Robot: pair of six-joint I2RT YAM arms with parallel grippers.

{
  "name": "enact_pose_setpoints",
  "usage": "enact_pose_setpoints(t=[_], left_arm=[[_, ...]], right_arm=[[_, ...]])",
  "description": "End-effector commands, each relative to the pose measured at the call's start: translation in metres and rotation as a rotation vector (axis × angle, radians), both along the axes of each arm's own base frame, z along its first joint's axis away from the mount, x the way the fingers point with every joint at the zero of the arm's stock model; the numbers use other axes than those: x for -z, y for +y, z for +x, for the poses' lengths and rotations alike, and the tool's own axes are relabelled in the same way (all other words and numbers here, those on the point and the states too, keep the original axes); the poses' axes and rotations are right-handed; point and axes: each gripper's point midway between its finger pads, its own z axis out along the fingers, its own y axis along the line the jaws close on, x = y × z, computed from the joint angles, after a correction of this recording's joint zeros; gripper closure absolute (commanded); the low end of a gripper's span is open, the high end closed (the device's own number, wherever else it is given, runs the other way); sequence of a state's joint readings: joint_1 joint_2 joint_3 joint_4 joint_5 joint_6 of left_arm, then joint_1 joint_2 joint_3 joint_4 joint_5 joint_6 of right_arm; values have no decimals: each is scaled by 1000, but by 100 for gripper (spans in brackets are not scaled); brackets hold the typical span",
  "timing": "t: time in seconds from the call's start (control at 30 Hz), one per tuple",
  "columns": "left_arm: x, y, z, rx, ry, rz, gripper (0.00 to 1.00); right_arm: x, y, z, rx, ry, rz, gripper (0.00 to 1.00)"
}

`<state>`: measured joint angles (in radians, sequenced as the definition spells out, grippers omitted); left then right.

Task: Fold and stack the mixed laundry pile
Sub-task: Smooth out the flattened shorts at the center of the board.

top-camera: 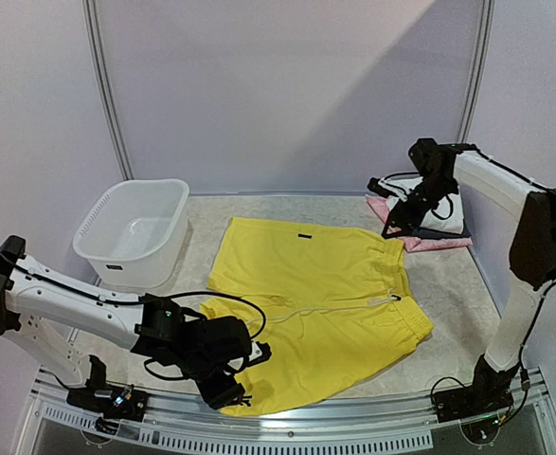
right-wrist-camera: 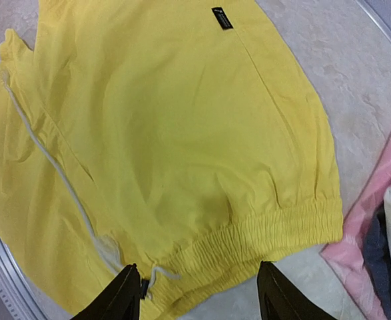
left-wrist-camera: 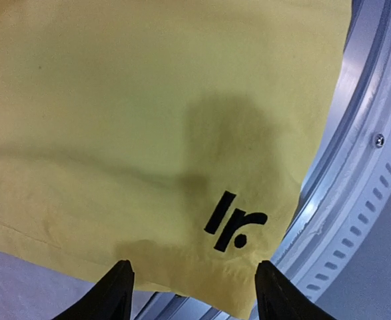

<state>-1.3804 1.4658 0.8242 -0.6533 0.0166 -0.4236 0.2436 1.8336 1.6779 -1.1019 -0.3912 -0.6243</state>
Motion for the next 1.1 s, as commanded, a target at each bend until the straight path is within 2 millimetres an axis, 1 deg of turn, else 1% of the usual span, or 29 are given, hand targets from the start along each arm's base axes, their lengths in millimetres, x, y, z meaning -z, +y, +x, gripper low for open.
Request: enact_pose_setpoints(t=[0.0, 0.03, 0.1, 0.13, 0.2, 0.23, 0.27, 0.3, 0.33, 0.43, 0.5, 0.53, 0.57, 0.6, 0.63, 0.67, 0.77, 0.87, 0.9, 0.97, 1.03, 1.07], left_arm=[[18, -8, -10, -27, 7, -4, 37], [21, -8, -12, -33, 10, -1, 37], [28, -4, -13, -55, 19, 20, 38], [32, -1, -13, -63, 23, 37, 38], [39, 6, -14, -77, 31, 78, 39], [42, 10, -16, -79, 39, 98, 40], [44, 13, -17, -82, 43, 111, 40], [46, 16, -18, -84, 47, 121, 40], [47, 19, -19, -87, 48, 130, 41], [48, 27, -19, -99, 46, 142, 41], [46, 32, -19, -100, 43, 150, 41], [45, 34, -16, -99, 28, 158, 42], [44, 38, -12, -97, 5, 172, 42], [42, 42, -8, -95, -14, 188, 42], [41, 45, -4, -93, -28, 203, 42], [39, 49, 1, -84, -44, 221, 42], [32, 58, 14, -71, -79, 266, 42], [22, 65, 29, -74, -106, 289, 42], [18, 67, 34, -80, -114, 292, 42], [6, 65, 43, -95, -135, 268, 42], [-12, 56, 55, -94, -182, 219, 41], [-24, 50, 61, -89, -217, 193, 40]], right_arm=[[18, 41, 40, -27, -48, 17, 40], [20, 49, 46, -32, -51, 21, 40], [35, 65, 62, -49, -44, 12, 41], [39, 73, 67, -62, -51, -1, 43], [56, 84, 77, -89, -48, -55, 45], [77, 89, 80, -106, -30, -96, 46], [92, 90, 85, -120, -23, -131, 48], [101, 91, 89, -127, -25, -154, 49], [117, 92, 90, -137, -9, -175, 50], [140, 90, 96, -152, -16, -229, 51], [158, 81, 104, -144, -33, -304, 52], [164, 76, 110, -131, -53, -336, 53], [174, 70, 115, -117, -62, -377, 55], [178, 63, 124, -97, -92, -424, 57], [182, 60, 131, -79, -118, -447, 61], [186, 58, 138, -60, -141, -465, 63], [183, 56, 163, 15, -220, -491, 64], [179, 56, 181, 70, -274, -498, 63], [179, 57, 184, 78, -284, -495, 63], [174, 62, 188, 85, -297, -462, 63], [162, 73, 185, 74, -290, -399, 62], [153, 80, 181, 62, -279, -353, 61]])
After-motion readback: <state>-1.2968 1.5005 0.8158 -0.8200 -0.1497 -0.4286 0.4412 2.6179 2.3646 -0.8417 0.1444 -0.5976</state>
